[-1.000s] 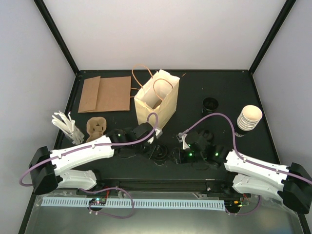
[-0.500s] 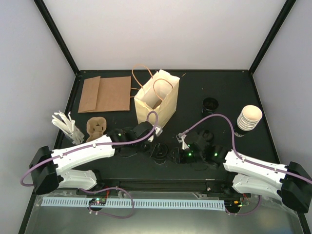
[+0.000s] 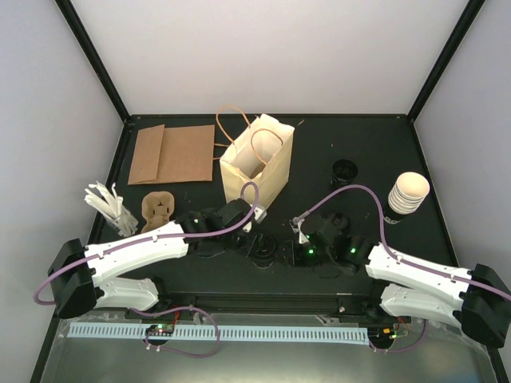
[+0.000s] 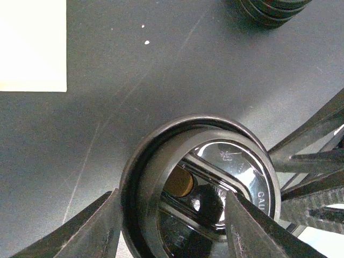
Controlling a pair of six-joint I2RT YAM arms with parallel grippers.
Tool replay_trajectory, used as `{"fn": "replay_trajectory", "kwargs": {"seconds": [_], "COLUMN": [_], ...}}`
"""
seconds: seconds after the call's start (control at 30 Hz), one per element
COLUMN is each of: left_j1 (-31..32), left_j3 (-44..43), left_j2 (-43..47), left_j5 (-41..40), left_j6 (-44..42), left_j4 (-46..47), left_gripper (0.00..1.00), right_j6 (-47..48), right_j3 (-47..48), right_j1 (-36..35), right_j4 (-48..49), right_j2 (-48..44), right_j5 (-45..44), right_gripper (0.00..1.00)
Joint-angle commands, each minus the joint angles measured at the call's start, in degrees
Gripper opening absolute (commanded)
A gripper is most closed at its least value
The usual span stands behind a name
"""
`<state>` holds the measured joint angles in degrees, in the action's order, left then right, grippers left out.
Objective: Pack the takeout coffee
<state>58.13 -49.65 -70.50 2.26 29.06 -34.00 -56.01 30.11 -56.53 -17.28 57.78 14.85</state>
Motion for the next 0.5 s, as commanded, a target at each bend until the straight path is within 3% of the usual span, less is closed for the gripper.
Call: {"fn": "replay_trajectory", "kwargs": {"seconds": [0.0, 0.47], "left_j1": [0.85, 0.49], "left_j3": [-0.10, -2.13], "left_j2": [-0.96, -0.56], "left_j5": [3.82, 3.05], "left_j6": [0.41, -0.20], "left_j4": [-0.85, -2.42], "left_gripper": [0.54, 0.55], "right_j6": [3.15, 6.84], "right_j3": [2.62, 6.72], "right_j1": [0.56, 3.41], "right_j4": [-9.92, -14.83], "right_j2": [0.66, -4.79], "right_j5": [-6.21, -7.48], "right_gripper": [0.41, 0.43]}}
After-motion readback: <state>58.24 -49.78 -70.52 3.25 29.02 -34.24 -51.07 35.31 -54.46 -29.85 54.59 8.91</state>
